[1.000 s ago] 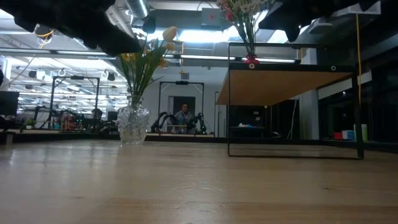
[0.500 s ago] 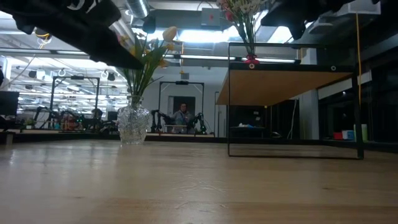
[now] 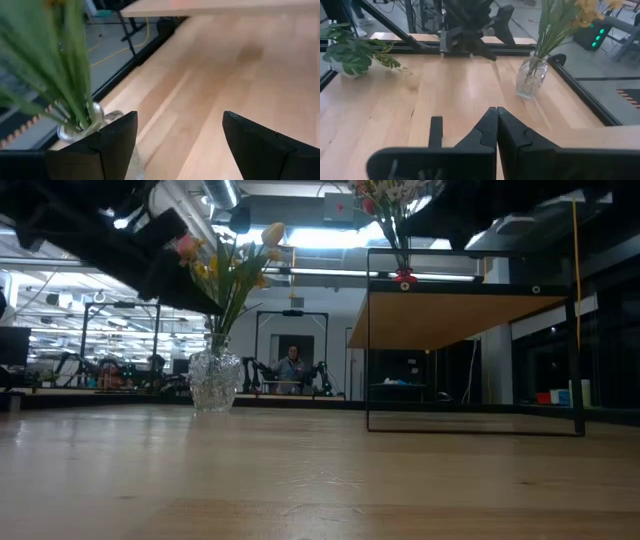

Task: Pick and place flowers into a vace then onto a shelf
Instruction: Put the transparent vase on the shelf

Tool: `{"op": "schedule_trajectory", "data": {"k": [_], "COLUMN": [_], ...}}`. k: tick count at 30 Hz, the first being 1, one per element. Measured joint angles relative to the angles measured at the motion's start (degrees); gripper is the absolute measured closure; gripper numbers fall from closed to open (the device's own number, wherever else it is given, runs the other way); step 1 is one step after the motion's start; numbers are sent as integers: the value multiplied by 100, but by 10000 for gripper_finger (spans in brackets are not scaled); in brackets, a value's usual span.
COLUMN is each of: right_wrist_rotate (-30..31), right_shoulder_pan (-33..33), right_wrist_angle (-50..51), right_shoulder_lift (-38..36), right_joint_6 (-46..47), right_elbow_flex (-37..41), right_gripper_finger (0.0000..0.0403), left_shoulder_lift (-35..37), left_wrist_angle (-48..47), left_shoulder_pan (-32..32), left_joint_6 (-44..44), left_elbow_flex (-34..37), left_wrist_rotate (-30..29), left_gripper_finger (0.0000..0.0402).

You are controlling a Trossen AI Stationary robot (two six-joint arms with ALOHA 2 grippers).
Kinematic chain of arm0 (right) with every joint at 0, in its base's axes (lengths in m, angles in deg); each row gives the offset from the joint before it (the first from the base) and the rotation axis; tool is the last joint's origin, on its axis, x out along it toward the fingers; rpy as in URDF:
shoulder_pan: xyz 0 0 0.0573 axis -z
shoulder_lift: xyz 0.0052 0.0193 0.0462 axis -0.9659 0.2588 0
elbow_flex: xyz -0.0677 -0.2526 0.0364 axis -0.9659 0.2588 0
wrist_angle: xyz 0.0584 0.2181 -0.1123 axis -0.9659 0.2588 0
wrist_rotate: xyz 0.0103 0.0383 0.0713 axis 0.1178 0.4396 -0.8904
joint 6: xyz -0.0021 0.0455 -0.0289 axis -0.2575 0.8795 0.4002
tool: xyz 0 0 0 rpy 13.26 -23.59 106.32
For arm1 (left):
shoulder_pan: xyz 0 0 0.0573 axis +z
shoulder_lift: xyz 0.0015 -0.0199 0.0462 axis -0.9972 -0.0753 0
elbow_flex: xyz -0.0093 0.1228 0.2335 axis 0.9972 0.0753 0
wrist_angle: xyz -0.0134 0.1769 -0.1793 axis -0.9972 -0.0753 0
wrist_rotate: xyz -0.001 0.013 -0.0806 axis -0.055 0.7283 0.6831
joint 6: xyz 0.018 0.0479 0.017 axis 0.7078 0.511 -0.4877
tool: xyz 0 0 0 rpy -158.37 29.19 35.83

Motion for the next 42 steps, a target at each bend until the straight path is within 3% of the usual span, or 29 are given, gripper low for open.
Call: {"op": "schedule_trajectory", "data": {"k": [6, 17, 23, 42], "right_wrist_rotate": [3, 3, 1, -1], "right_shoulder_pan": [-7, -7, -12, 239], "right_wrist_angle": [-1266, -1568, -1570, -2061], "right_shoulder_lift": [90, 86, 86, 95], "right_joint_6": [-25, 296, 276, -463], "right_elbow_flex": [751, 1089, 1089, 1093], "right_gripper_finger": [398, 398, 398, 398], "left_shoulder_lift": [7, 7, 9, -553], "left_wrist_angle": [826, 1874, 2937, 3314], "left_shoulder_pan": [354, 900, 1266, 2198], "left_joint_6": [-517, -365, -164, -69], "left_elbow_flex": [660, 1191, 1541, 1543], "left_wrist_rotate": [-166, -241, 443, 1278], "left_gripper_finger": [119, 119, 119, 119]}}
